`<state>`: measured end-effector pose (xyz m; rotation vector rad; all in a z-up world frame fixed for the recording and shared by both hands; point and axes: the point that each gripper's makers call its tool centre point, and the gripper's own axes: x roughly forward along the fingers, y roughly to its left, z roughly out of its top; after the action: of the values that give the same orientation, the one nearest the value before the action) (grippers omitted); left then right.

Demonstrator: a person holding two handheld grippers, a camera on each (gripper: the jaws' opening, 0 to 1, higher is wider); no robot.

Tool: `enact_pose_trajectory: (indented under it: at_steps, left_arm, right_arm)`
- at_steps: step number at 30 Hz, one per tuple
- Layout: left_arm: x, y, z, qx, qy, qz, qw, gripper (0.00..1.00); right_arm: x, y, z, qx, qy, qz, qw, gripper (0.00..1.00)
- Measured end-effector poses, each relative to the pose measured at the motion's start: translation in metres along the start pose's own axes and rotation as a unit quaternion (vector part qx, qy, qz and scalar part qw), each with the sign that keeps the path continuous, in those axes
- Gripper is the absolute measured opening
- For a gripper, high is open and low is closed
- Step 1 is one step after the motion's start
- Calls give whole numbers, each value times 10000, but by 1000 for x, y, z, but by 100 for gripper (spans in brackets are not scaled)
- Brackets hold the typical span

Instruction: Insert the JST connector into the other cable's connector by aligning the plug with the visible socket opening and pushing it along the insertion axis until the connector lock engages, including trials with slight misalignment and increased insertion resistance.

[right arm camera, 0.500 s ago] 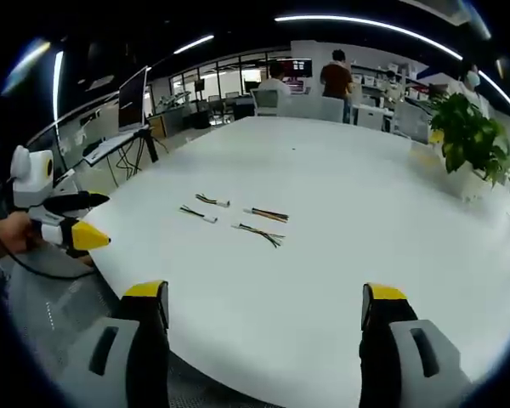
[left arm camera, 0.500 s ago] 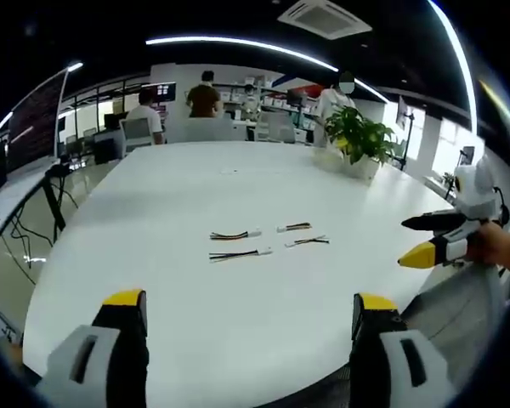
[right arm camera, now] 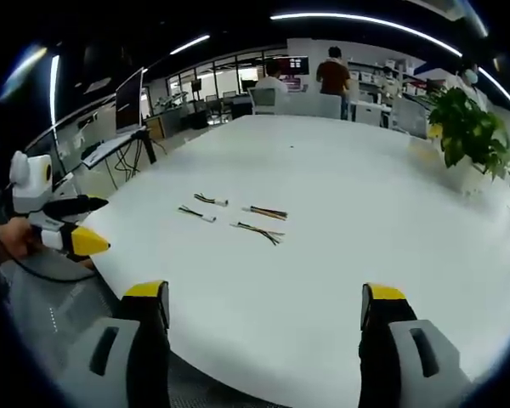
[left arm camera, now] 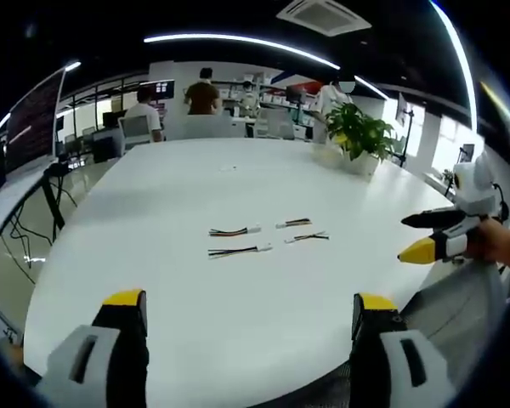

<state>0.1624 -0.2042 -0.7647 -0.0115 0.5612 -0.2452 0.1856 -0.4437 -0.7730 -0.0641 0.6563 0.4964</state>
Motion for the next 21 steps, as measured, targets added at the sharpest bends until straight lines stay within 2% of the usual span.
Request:
enact_pose_trajectory:
  at_steps: [3, 4, 5, 8, 21]
  left_arm:
    - [0, 1, -1, -15, 16, 22, 10000, 99]
    - [1, 2, -1, -33, 16, 33, 10000, 99]
    - [1, 2, -1, -43, 25, 34, 10000, 99]
    - [1, 1, -3, -57, 61, 6, 10000, 99]
    - [2, 0, -4, -62, 85, -34, 9999, 99]
  right_arm:
    - [1, 3, -1, 133, 22, 129, 9998, 92]
    - [1, 11, 3, 271, -94, 335, 9990, 92]
    - [0, 11, 4, 271, -124, 351, 9989, 92]
    - [0, 8, 2, 165, -92, 243, 9995, 91]
    - [1, 11, 0, 147, -15, 333, 9993, 91]
